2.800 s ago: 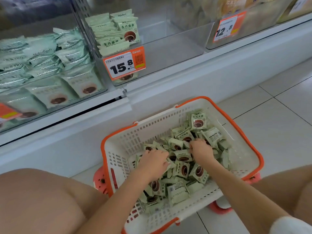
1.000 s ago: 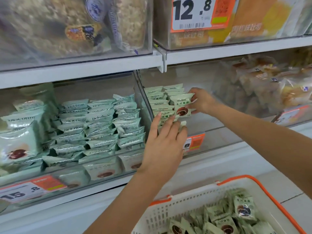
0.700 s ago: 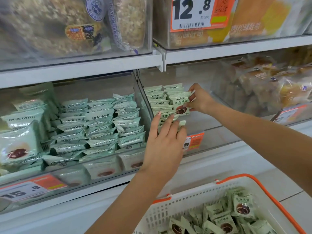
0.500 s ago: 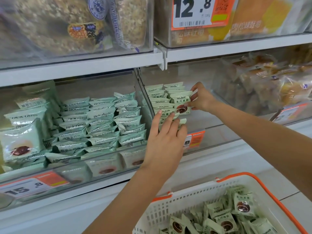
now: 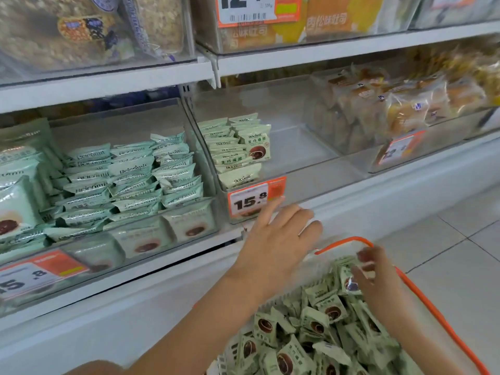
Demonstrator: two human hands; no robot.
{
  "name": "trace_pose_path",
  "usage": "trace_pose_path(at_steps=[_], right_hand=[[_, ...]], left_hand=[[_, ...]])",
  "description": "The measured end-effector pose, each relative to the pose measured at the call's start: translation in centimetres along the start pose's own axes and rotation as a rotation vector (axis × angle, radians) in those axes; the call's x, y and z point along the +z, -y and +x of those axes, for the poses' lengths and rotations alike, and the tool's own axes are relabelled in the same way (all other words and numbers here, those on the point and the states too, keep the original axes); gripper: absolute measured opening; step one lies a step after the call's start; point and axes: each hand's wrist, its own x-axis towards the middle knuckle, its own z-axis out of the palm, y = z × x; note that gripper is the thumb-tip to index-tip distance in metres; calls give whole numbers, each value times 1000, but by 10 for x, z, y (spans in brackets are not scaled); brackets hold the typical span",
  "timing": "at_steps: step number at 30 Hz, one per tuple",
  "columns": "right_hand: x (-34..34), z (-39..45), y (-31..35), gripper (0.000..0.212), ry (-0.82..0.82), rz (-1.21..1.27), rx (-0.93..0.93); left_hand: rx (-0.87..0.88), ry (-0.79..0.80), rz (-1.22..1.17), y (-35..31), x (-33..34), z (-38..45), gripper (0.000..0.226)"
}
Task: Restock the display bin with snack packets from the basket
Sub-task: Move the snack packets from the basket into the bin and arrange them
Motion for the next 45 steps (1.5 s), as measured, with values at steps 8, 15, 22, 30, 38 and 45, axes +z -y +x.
trace_pose_path(at_steps=[8,15,22,30,38,45], right_hand=[[54,-109,-108,100,872,-530,464],[87,-129,-105,80,526,-594,338],[80,-100,-101,69,551,-895,100],[13,-50,-26,24,667,-376,-70],[-65,-43,42,29,733,444,32],[-76,-47,55,17,584,478,-51]], left_hand=[[-136,600,-173,-68,22,-53,52],[-344,744,-310,-94,26,-105,48],[-375,756,-369,-88,30,-111,40],[-339,708,-403,-75,26,-83,73],[-339,435,-486,-80,7,-55,92],[-361,253,-466,-88,-6,-35,77]])
